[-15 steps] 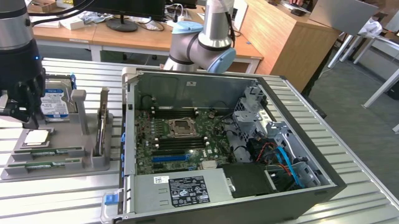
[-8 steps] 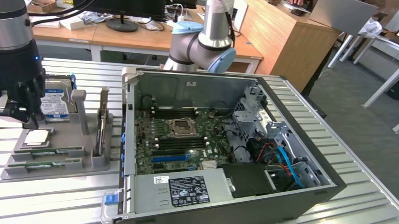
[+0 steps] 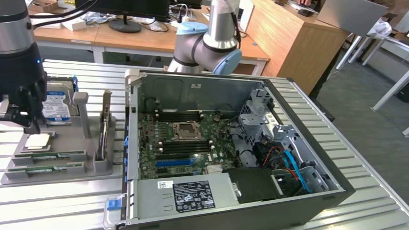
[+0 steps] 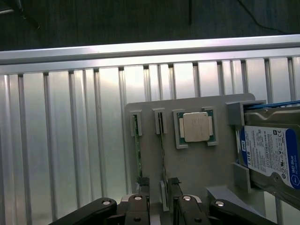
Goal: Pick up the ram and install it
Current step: 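Pick up the ram and move it above insertion slot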
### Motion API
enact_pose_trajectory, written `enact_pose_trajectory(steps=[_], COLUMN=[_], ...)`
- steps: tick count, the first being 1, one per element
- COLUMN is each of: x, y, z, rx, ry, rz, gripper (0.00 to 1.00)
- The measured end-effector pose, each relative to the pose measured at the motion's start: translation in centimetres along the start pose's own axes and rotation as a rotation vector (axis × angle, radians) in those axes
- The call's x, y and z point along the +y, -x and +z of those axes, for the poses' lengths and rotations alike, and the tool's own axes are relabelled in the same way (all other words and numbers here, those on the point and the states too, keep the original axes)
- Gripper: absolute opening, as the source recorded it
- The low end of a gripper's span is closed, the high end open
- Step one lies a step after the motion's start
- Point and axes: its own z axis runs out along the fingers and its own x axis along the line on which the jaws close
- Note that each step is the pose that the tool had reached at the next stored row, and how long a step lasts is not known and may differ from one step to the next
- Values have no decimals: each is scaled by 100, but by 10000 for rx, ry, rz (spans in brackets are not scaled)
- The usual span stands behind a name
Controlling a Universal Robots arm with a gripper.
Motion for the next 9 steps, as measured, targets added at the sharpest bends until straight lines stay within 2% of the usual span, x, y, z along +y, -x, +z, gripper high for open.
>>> enact_pose_trajectory(steps=[9], x=[-2], y=[-1], z=[56], rx=[-2], ry=[-28], rz=[-18], gripper=[30])
